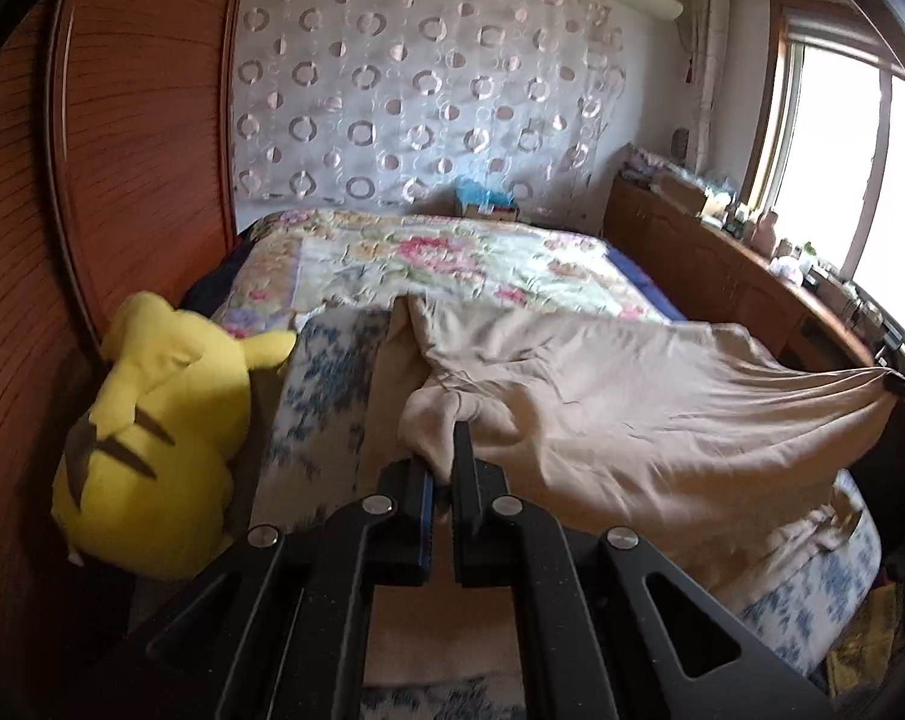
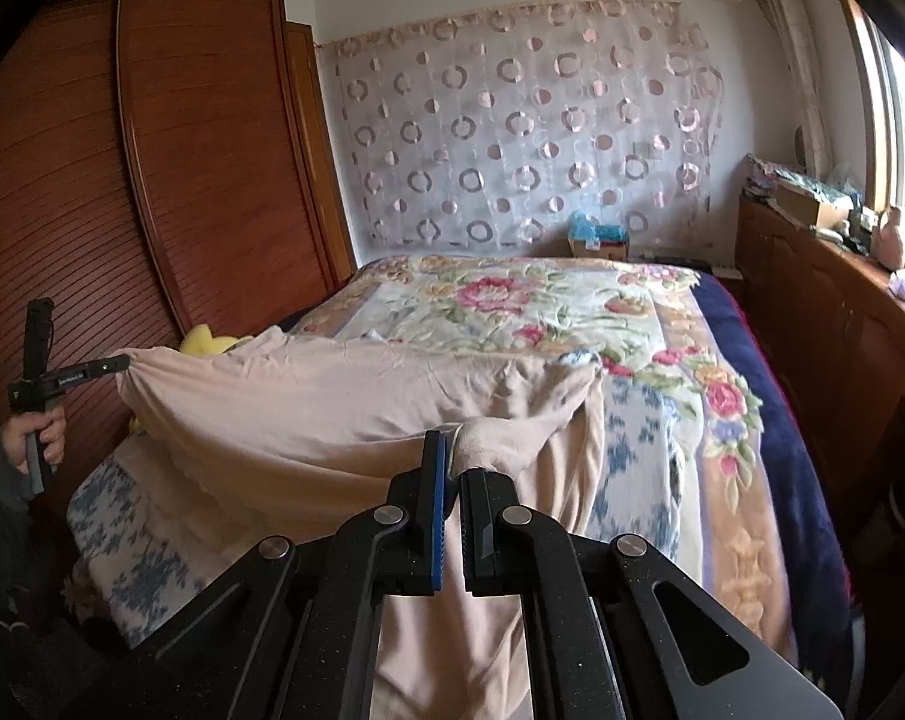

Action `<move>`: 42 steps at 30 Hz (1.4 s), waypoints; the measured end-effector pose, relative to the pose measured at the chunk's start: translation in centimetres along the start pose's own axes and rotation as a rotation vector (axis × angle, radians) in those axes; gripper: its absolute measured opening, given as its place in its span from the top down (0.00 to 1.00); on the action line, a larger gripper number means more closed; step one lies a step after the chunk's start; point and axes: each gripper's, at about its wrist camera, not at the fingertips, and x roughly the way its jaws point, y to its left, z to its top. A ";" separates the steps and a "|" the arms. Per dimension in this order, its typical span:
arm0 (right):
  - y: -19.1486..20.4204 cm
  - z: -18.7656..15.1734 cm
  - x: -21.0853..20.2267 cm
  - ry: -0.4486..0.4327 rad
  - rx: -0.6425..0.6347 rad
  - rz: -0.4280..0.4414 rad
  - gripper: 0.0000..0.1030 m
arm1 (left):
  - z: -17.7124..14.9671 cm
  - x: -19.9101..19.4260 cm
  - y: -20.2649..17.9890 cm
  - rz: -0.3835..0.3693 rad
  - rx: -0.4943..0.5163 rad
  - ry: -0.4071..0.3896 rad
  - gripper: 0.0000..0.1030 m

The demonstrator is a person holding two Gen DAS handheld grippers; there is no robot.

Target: Fold small clothes

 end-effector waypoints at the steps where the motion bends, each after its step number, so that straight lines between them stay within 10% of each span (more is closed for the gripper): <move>1: 0.0 -0.5 0.1 0.015 -0.001 -0.006 0.96 | -0.5 0.2 0.0 -0.002 0.001 0.013 0.95; 11: -0.5 -4.5 3.7 0.196 0.018 -0.099 0.89 | -4.0 2.3 -0.4 0.054 0.037 0.107 0.93; 17: -1.0 -3.1 4.5 0.174 0.011 -0.212 0.51 | -4.4 1.7 0.1 0.055 0.026 0.092 0.57; 21: 0.3 -2.9 4.5 0.138 -0.009 -0.237 0.50 | -4.9 1.9 0.4 0.017 0.012 0.114 0.39; 42: 2.8 -5.8 15.9 0.304 -0.121 -0.079 0.43 | -7.0 4.7 0.6 0.105 0.034 0.209 0.31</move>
